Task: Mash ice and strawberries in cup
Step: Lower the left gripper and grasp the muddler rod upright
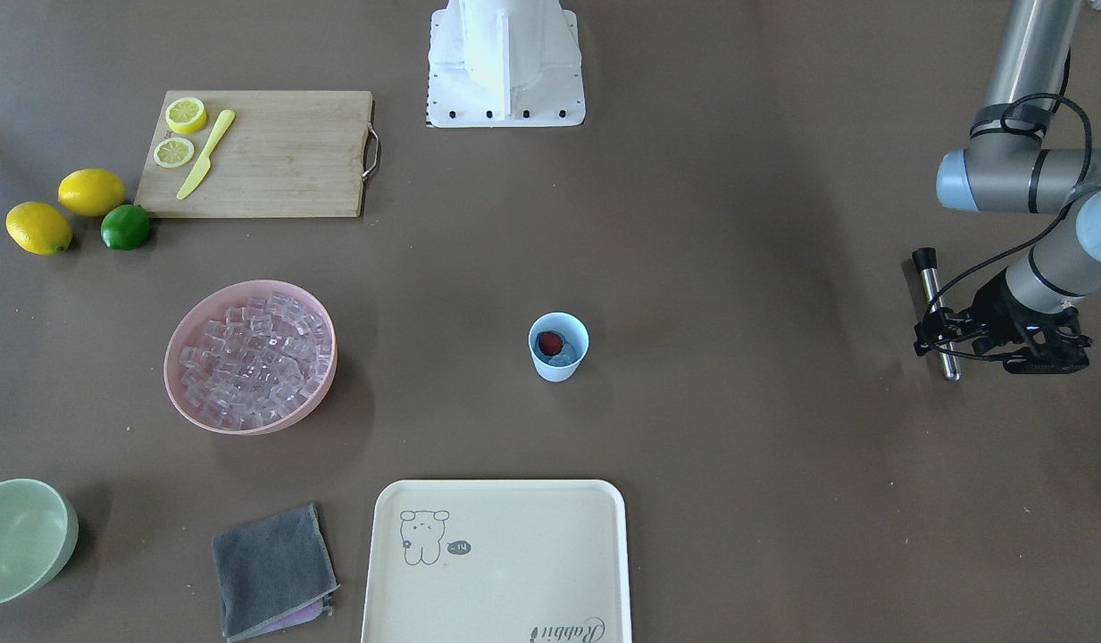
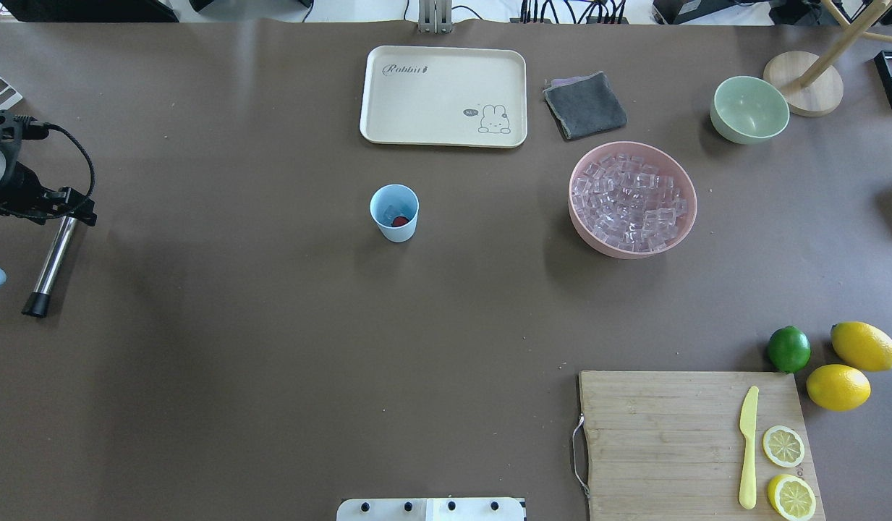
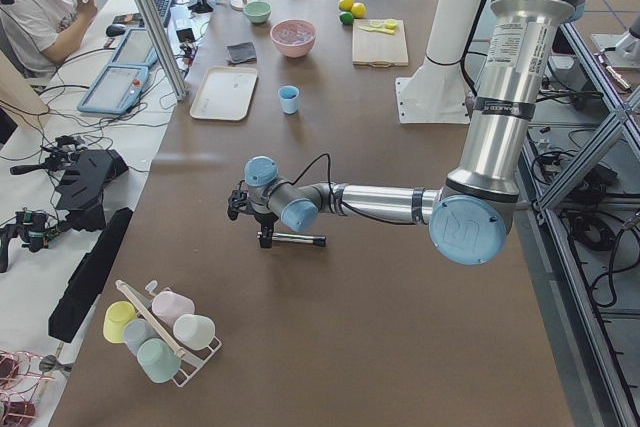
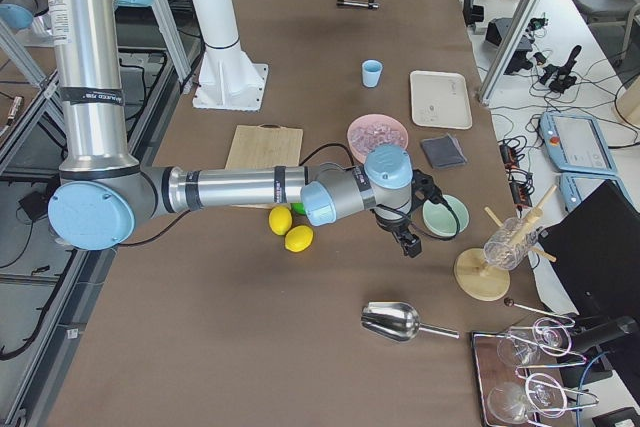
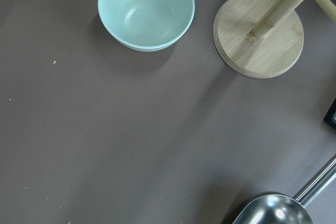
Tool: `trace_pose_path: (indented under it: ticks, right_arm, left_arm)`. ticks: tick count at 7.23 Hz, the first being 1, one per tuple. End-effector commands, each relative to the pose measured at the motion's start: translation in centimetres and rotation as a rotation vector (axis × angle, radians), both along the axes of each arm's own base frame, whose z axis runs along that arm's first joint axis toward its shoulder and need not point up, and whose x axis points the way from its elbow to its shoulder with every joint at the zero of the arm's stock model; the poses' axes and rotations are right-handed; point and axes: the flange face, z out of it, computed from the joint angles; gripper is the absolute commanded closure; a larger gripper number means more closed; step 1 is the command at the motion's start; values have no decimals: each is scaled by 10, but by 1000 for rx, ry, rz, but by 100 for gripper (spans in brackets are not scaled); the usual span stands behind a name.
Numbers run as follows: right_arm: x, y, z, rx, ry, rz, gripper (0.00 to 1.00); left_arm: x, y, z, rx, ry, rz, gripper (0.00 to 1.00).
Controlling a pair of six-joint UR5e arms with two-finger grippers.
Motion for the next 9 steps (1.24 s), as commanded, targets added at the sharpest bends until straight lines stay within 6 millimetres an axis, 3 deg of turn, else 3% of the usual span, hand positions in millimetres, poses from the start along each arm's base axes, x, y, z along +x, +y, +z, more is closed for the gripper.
trace_pose_path:
  ticks: [1,4,5,7,9]
  right_arm:
    - [0,1,-6,7,-2,5,1]
    - [1,4,-7,-3,-3,19,1]
    - [2,6,-4,-8,-3,19,1]
    - [2,17,3,8,-5,20,1]
    - [2,16,7,3,-5,36,1]
  left_arm:
    - [2,9,8,2,1,11,8]
    - [12,13,7,8,6,27,20]
    - [11,13,6,9,7,27,31]
    - [12,15,7,8,10,33,31]
    - [13,15,8,4,8,34,46]
